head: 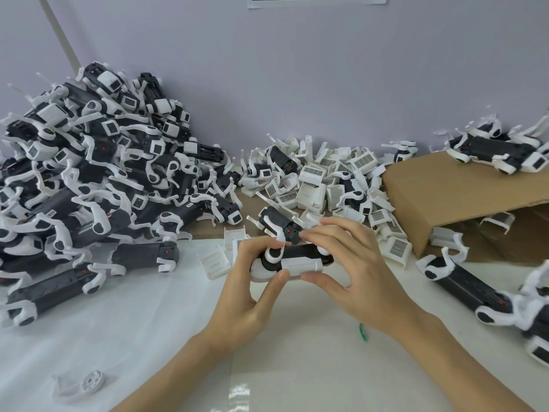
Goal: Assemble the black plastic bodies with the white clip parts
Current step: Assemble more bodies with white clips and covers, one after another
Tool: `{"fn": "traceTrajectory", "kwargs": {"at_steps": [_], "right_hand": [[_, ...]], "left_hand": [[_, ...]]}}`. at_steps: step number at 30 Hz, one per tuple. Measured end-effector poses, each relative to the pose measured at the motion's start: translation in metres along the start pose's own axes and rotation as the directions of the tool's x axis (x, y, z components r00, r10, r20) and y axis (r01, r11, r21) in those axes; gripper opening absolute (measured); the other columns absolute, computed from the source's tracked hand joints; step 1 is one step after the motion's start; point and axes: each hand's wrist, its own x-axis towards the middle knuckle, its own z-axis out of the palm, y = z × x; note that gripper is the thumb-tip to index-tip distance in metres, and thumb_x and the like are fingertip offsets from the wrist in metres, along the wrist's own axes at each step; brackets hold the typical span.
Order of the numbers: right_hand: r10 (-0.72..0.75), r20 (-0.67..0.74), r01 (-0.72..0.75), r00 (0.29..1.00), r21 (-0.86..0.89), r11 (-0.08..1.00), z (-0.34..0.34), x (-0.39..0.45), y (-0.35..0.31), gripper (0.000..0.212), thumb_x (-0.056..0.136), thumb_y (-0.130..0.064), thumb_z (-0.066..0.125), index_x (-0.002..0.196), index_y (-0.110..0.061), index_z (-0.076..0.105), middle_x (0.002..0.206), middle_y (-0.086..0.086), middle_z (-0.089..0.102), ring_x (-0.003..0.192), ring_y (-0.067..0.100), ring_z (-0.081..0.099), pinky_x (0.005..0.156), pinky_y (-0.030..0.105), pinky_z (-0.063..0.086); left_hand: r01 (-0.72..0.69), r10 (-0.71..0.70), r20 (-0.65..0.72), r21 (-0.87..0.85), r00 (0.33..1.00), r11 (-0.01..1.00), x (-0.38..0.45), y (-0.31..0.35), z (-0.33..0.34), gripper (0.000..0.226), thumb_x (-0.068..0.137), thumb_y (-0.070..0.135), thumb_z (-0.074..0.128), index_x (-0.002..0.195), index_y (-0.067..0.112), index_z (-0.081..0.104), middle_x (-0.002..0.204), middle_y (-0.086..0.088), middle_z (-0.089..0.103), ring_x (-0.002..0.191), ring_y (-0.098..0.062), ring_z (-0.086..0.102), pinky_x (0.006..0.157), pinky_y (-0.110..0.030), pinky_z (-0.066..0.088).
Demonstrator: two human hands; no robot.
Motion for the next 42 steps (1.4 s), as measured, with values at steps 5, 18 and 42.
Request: {"fn": "traceTrajectory", "kwargs": {"at_steps": [5,18,42], "right_hand": [[0.014,0.002,-0.014,1.0,-0.033,0.999,0.002,0.001,-0.008,0.042,0.097,-0.05,0.064,0.118,-0.013,0.07,0.116,-0.006,0.065,0.122,0.021,0.055,0.105,0.036,0.038],[0.087,0.114,-0.091,0.99,0.032,0.995,0.001,0.002,-0.015,0.045,0.099,-0.053,0.056,0.119,-0.014,0.068,0.116,-0.007,0.063,0.12,0.02,0.053,0.102,0.037,0.037],[0.333,0.261,-0.409,0.906,0.339,0.847,0.003,-0.002,-0.023,0.024,0.098,-0.042,0.065,0.121,-0.036,0.067,0.1,-0.02,0.063,0.111,0.003,0.051,0.1,0.02,0.033]], "left_hand": [[0.037,-0.037,0.006,-0.021,0.999,0.999,0.0,-0.002,-0.002,0.031,0.103,0.025,0.065,0.131,0.03,0.052,0.12,0.013,0.059,0.117,-0.023,0.06,0.101,-0.023,0.044],[0.088,-0.089,-0.007,-0.105,0.996,0.991,0.003,-0.008,0.0,0.029,0.099,0.016,0.068,0.123,0.029,0.058,0.115,0.005,0.062,0.112,-0.026,0.06,0.098,-0.027,0.046],[0.274,-0.273,0.028,-0.05,0.962,0.96,0.005,-0.006,-0.005,0.034,0.101,0.043,0.063,0.131,0.029,0.057,0.111,0.002,0.07,0.093,-0.026,0.066,0.071,-0.021,0.054]]}}
